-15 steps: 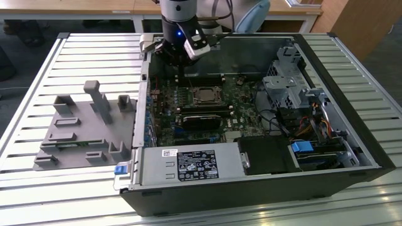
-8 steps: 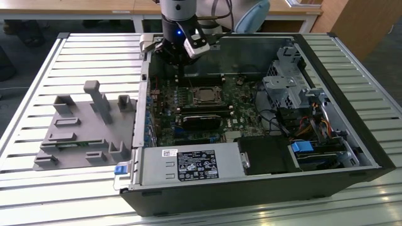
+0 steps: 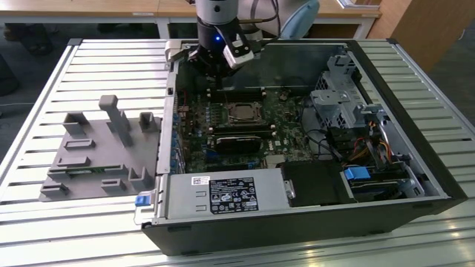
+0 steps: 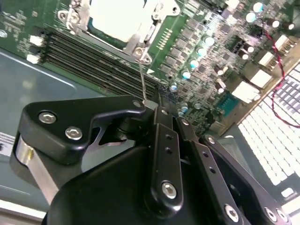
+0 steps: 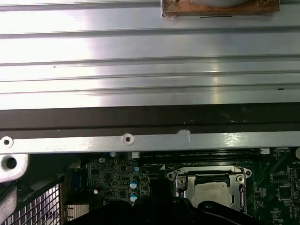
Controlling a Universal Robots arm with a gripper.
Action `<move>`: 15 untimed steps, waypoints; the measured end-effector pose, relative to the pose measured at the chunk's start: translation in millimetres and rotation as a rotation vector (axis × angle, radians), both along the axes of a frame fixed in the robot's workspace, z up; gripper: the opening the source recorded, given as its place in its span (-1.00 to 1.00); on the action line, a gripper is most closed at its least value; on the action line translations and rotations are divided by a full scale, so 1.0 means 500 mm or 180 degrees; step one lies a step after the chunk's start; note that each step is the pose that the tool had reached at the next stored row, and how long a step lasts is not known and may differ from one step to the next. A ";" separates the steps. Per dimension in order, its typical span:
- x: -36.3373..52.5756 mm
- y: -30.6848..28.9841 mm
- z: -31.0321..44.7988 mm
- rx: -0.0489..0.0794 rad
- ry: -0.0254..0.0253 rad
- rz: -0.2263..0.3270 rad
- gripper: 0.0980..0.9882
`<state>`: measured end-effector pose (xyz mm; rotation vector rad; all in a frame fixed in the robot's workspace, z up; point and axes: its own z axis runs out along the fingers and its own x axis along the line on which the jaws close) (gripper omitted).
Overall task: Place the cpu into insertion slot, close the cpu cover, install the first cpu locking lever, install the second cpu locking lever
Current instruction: 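Install the first cpu locking lever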
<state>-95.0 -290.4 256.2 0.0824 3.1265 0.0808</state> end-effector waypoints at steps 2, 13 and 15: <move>0.009 0.000 0.000 0.0000 0.0000 0.0000 -0.98; 0.045 0.000 -0.001 0.0000 0.0000 0.0000 -0.98; 0.051 0.000 -0.001 0.0000 0.0000 0.0000 -0.98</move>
